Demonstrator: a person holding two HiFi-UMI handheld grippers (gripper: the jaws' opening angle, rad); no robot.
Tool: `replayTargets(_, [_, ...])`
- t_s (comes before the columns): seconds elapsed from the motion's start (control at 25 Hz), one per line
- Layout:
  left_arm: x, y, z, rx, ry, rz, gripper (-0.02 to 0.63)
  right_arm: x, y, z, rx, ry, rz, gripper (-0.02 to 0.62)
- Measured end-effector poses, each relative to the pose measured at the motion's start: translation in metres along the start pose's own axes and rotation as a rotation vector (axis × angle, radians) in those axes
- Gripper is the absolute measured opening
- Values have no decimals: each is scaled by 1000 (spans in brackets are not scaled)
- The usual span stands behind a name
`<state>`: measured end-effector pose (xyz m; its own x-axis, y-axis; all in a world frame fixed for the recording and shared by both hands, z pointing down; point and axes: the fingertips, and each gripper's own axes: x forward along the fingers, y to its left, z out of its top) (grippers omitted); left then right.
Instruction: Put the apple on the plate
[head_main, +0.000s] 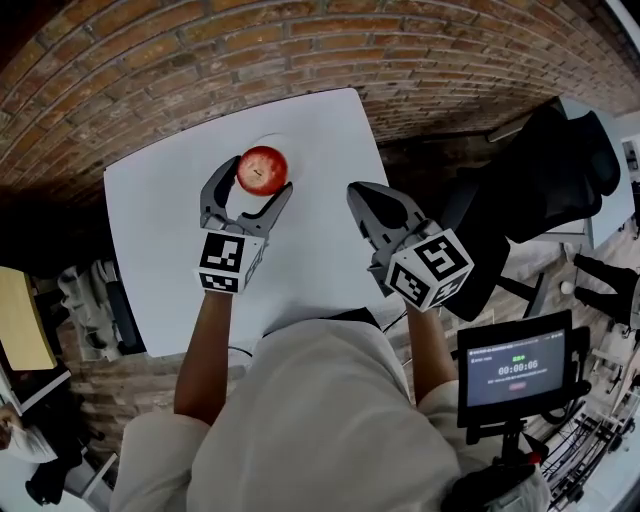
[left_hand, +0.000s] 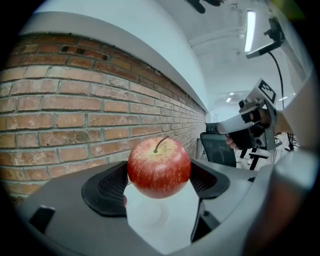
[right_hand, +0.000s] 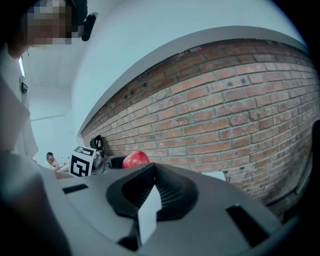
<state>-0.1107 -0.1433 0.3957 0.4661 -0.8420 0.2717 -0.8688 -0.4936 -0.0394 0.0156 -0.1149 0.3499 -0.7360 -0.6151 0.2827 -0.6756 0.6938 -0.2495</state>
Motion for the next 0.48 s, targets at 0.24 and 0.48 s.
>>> replayTargets(0.24, [9,-2,-7,-7,19,0,390,6,-11,-6,19,14,4,4])
replayTargets(0.48, [32,3,-22,-5,33,-12,390,21,-32,-18,49,36,-7,3])
